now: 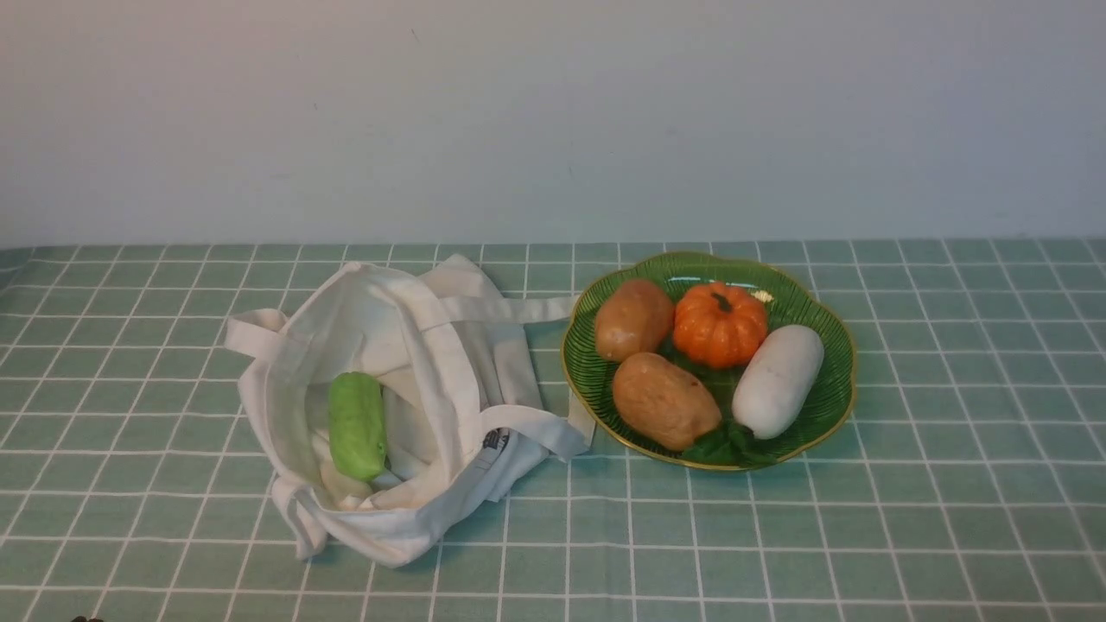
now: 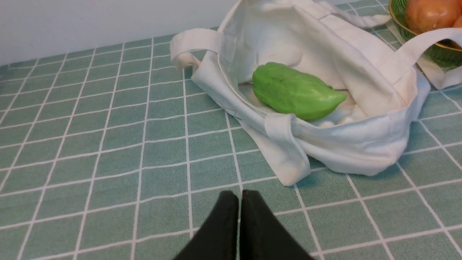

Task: Take vegetables from cloth bag on blue coffee tablecloth place on plate.
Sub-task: 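Reach into the cloth bag and grasp the green cucumber with the left gripper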

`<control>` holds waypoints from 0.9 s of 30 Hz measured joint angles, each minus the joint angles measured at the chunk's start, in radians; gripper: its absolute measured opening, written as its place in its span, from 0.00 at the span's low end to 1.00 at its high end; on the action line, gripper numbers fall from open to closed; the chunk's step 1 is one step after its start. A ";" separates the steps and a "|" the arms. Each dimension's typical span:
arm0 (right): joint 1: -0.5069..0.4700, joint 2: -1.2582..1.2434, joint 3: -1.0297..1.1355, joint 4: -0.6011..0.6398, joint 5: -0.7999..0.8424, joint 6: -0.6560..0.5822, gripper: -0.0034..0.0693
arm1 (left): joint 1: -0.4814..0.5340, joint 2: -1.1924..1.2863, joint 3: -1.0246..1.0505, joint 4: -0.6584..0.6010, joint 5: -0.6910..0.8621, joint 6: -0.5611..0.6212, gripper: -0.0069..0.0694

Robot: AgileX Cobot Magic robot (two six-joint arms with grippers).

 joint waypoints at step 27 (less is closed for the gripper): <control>0.000 0.000 0.000 0.000 0.000 0.000 0.03 | 0.000 0.000 0.000 -0.355 0.009 -0.238 0.08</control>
